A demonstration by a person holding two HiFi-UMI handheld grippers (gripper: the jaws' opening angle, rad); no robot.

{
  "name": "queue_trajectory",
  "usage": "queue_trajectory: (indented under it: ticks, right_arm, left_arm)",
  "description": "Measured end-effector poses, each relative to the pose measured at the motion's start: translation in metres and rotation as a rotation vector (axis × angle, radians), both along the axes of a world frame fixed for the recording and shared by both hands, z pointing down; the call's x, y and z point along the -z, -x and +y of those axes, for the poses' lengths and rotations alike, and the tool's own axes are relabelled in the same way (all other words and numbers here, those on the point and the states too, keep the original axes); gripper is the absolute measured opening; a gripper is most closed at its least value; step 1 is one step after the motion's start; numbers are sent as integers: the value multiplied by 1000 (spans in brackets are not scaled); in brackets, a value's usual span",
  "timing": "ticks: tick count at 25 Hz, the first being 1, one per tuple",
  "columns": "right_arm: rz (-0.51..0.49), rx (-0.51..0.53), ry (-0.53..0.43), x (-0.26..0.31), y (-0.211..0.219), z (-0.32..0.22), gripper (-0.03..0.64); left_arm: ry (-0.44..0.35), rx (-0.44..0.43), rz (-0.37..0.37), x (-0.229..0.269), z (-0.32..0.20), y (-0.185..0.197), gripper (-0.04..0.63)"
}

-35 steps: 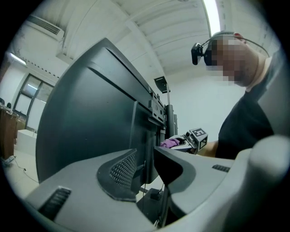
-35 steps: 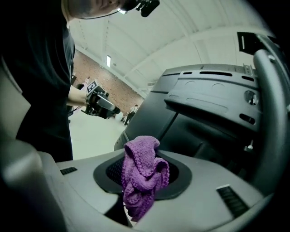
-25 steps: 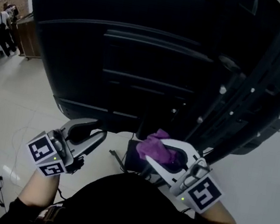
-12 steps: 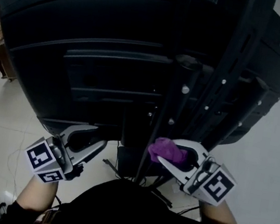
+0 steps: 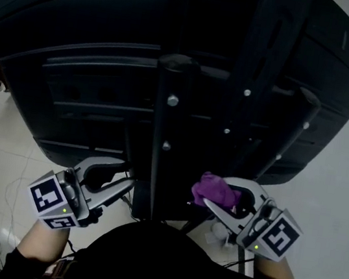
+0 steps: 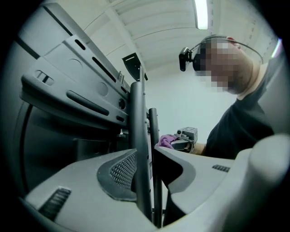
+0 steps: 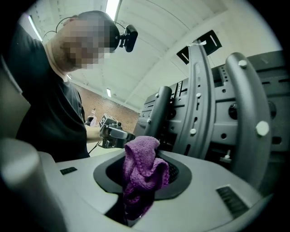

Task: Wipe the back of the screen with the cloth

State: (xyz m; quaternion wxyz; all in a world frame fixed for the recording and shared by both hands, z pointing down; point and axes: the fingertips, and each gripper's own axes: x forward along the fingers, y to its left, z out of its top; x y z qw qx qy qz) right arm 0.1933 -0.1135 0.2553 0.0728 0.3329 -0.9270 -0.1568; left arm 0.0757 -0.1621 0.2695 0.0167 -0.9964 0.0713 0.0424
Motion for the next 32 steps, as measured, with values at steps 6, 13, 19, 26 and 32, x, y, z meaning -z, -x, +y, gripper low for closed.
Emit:
queue_trajectory:
  ticks: [6,13,19,26,32]
  right_arm:
    - [-5,69,-20,-8,-63,6,123]
    - [-20,96,-152,-12,-79,9,123]
    - [24,57,-348,62,-117,3,123]
    - [94,-98,-585,170,-140,-17,122]
    - [188,-237,-628,229,-115,-78,123]
  left_arm:
    - [-23,93,52,-13,8,-34,101]
    - [-99,103,54,-27,20,-41,101]
    - [-166,66,23,35,15,-83,101]
    - [-278,60,72,128,11,-96,101]
    - [-325,57,106,192,7,-99,101]
